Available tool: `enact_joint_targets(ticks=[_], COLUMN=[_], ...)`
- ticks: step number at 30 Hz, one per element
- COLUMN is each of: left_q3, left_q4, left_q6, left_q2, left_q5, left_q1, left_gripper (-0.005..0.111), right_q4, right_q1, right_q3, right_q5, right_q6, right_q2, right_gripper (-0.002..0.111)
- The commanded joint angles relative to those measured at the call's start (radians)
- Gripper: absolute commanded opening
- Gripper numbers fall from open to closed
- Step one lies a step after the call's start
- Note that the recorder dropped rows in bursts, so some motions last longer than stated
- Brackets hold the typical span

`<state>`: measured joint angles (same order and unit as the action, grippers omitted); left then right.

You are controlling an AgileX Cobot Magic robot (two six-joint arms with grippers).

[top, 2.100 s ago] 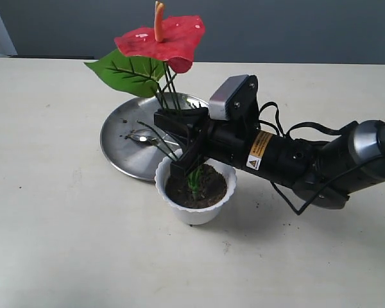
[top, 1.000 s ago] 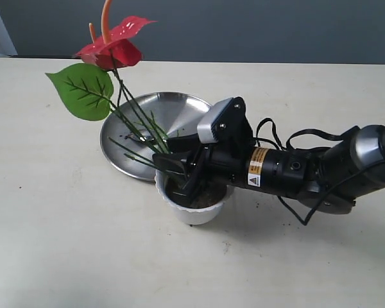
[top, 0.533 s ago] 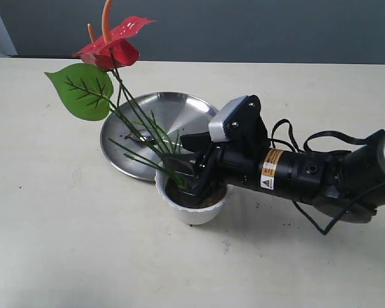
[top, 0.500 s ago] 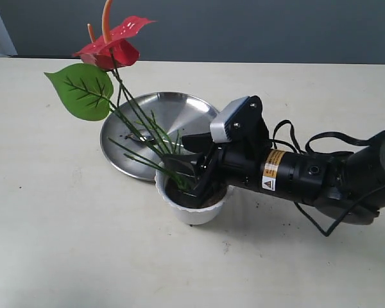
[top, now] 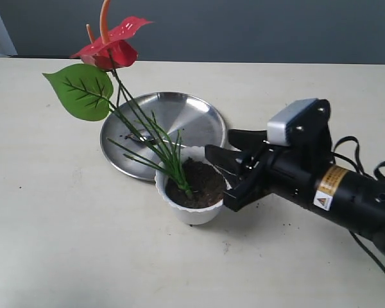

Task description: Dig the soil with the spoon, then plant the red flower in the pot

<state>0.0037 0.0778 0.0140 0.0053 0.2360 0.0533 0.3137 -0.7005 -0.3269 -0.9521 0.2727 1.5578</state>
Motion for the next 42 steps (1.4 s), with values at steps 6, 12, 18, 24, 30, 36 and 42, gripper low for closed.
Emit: enact_joint_targets(ticks=[6,12,18,24,30,36,42], left_q3=[-0.004,-0.004,-0.004,-0.004,-0.004,-0.004,-0.004], left_q4=[0.002,0.002,0.002,0.002,0.002,0.002,0.002], left_q6=[-0.004,-0.004,-0.004,-0.004,-0.004,-0.004,-0.004], left_q2=[-0.005,-0.005,-0.005,-0.005,-0.005,-0.005,-0.005], left_q5=[-0.005,-0.005,-0.005,-0.005,-0.005,-0.005,-0.005], left_q1=[-0.006,-0.006,-0.006,-0.006,-0.006,-0.006,-0.006], left_gripper=[0.0,0.0,0.0,0.0,0.0,0.0,0.0], right_q4=[0.003,0.006,-0.026,-0.024,0.026,0.055,0.041], right_q1=[0.002,0.002,0.002,0.002,0.002,0.011,0.161], right_q3=[0.202,0.291,0.312,0.312,0.312,0.312,0.312], right_q5=[0.03,0.023,0.023,0.023,0.033,0.274,0.877], right_q6=[0.067,0.585,0.739,0.778,0.707,0.483,0.483], right_q2=[-0.361,-0.679,-0.844,-0.869,-0.886,-1.239,-1.463], right_gripper=[0.016,-0.001,-0.001,-0.001,-0.001,-0.001,-0.001])
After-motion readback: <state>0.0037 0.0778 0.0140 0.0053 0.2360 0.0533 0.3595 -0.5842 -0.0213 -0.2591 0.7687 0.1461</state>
